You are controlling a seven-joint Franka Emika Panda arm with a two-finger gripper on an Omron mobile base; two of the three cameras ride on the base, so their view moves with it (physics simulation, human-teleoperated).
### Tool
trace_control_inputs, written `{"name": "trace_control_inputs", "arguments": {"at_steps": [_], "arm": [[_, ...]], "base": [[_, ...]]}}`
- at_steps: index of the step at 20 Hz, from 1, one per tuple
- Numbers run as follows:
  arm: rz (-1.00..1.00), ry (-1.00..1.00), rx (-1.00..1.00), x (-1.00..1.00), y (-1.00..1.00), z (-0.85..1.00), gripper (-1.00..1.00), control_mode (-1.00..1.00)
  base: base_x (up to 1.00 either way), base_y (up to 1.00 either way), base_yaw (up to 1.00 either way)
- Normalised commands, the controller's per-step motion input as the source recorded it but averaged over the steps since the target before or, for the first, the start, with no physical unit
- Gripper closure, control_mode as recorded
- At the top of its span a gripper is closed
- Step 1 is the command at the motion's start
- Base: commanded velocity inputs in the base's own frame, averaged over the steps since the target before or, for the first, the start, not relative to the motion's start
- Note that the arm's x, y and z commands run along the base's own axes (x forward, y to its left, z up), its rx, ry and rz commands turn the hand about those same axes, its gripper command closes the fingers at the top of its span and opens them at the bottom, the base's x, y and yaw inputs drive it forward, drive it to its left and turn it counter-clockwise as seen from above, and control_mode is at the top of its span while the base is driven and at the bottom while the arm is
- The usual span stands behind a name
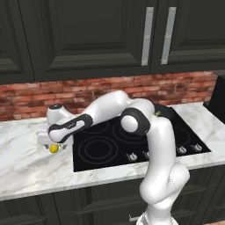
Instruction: Put the lemon and broccoli in the pan. Then turn on the rear right burner and set the heat to medium.
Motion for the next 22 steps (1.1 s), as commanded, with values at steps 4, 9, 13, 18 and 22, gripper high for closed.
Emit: {"name": "trace_control_inputs", "arguments": {"at_steps": [4,9,13,18,22], "arm": [[0.00,0.00,0.00,0.03,0.00,-0.21,-1.00,-1.00],[0.00,0.00,0.00,0.17,0.00,-0.09,-1.00,-1.00],[0.00,0.00,0.00,0.05,0.05,0.00,-1.00,-1.00],[0.00,0.00,0.00,0.00,0.15,-0.01,-1.00,-1.00],[0.00,0.00,0.00,0.00,0.00,0.00,1.00,-1.00]], "base": [[0.00,0.00,0.00],[0.00,0.00,0.00],[0.00,0.00,0.00],[0.00,0.00,0.00],[0.00,0.00,0.00]]}}
